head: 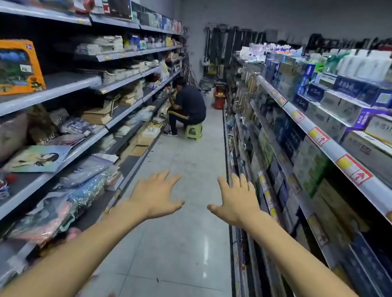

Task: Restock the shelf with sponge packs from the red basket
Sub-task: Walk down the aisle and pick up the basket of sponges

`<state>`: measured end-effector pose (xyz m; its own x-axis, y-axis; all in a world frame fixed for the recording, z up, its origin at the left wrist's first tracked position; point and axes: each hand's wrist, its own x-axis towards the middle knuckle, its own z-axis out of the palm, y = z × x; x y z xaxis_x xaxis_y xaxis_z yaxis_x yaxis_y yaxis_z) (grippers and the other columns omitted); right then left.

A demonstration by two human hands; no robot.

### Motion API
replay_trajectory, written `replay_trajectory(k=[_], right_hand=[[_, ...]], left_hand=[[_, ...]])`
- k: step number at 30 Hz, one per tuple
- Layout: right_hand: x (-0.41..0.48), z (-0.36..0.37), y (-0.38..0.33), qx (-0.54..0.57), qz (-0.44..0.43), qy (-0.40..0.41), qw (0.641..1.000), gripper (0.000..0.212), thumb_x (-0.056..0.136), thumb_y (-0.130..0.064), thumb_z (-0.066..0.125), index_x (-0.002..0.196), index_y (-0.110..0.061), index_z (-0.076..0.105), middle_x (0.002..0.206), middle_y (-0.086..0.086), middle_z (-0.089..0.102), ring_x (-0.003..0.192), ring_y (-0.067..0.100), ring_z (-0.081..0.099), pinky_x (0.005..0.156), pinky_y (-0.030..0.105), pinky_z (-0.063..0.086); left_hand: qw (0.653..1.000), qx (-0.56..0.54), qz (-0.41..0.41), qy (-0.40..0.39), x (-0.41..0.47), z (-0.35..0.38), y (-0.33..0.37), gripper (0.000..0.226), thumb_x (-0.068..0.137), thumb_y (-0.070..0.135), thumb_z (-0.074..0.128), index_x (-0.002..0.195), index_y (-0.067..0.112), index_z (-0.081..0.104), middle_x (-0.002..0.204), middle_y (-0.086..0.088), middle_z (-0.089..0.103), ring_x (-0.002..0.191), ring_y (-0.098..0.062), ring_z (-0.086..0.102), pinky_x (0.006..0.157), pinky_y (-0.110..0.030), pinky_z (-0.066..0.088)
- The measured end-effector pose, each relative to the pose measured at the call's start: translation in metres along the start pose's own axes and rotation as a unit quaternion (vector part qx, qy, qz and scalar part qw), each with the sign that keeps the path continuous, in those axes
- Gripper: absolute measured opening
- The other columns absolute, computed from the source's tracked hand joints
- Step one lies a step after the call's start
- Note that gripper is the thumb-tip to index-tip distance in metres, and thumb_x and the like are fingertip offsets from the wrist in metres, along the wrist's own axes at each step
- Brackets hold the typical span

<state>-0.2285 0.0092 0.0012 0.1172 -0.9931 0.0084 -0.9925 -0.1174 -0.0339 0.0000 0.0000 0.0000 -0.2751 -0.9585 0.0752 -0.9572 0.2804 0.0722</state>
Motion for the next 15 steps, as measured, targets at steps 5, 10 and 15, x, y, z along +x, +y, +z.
replay_trajectory(k=[5, 10, 15], right_hand=[[0.067, 0.040, 0.013, -0.008, -0.005, -0.019, 1.000, 0.090, 0.093, -0.065, 0.052, 0.161, -0.022, 0.011, 0.168, 0.019, 0.008, 0.156, 0.041, 0.001, 0.125, 0.053, 0.007], [0.156, 0.076, 0.020, -0.009, -0.010, -0.069, 0.998, 0.091, 0.094, -0.064, 0.051, 0.163, -0.022, 0.009, 0.169, 0.019, 0.003, 0.156, 0.039, -0.002, 0.126, 0.053, 0.003], [0.226, 0.106, 0.024, 0.006, -0.014, -0.100, 0.995, 0.092, 0.094, -0.066, 0.050, 0.163, -0.024, 0.007, 0.170, 0.017, 0.003, 0.157, 0.038, -0.003, 0.127, 0.052, 0.004]], left_hand=[[1.000, -0.009, -0.028, -0.010, 0.059, 0.060, -0.030, 0.086, 0.087, 0.074, 0.048, 0.158, 0.032, 0.025, 0.164, -0.004, 0.030, 0.149, -0.028, 0.032, 0.115, -0.052, 0.035], [0.996, -0.033, -0.031, -0.071, 0.128, 0.110, -0.083, 0.093, 0.084, 0.081, 0.041, 0.160, 0.033, 0.022, 0.168, -0.007, 0.024, 0.153, -0.029, 0.023, 0.120, -0.054, 0.028], [0.995, -0.051, -0.030, -0.080, 0.183, 0.132, -0.128, 0.093, 0.082, 0.080, 0.035, 0.161, 0.032, 0.022, 0.168, -0.007, 0.023, 0.154, -0.028, 0.022, 0.122, -0.048, 0.026]])
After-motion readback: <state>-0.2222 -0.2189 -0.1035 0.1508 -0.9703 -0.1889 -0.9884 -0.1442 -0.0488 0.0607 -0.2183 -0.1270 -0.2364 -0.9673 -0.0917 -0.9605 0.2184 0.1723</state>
